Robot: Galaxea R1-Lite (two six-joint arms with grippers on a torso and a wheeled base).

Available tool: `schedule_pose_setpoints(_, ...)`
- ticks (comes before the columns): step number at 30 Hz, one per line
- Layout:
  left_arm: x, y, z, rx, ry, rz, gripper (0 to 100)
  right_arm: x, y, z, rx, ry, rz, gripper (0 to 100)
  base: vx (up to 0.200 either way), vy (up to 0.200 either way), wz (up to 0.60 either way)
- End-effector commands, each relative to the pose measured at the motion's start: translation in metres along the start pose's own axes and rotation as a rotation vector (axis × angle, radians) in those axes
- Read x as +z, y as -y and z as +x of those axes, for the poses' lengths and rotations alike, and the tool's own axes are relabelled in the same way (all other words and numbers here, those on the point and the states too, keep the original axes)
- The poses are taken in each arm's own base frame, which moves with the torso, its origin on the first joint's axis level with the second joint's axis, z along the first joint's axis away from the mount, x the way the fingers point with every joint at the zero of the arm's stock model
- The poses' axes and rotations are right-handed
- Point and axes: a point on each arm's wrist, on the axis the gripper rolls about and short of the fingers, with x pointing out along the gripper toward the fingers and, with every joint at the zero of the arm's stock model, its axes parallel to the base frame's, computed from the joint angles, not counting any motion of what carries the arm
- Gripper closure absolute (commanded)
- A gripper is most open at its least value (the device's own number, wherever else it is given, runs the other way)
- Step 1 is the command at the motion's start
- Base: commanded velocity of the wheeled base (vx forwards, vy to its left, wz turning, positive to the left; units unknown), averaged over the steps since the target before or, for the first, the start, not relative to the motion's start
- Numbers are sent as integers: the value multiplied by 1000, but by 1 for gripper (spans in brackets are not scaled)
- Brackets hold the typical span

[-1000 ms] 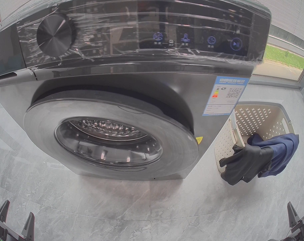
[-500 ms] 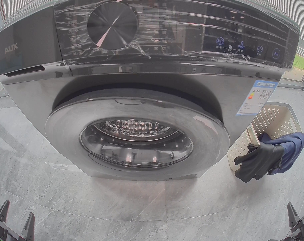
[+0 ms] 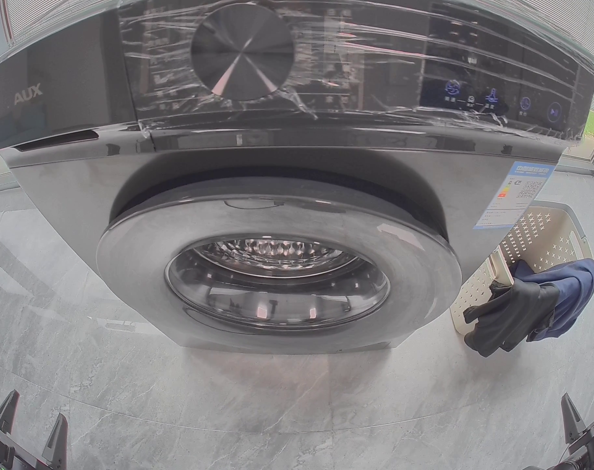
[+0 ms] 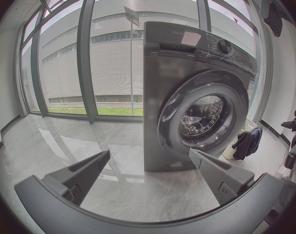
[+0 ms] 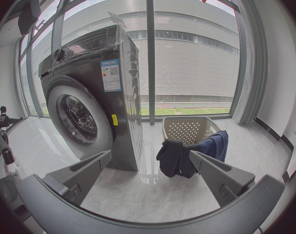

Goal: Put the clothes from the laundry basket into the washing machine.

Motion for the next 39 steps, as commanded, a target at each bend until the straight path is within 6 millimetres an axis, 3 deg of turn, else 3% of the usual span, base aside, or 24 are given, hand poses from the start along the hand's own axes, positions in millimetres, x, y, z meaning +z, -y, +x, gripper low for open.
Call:
schedule_pose_setpoints(1,-4,0,0,1,-3,-1,0,-5,0,1,1,-10,0,0,0,0,0)
schedule_pose_setpoints(39,-4,0,0,2,-3,-2,0,-5,0,1,-4,-10,3,0,0,0,0)
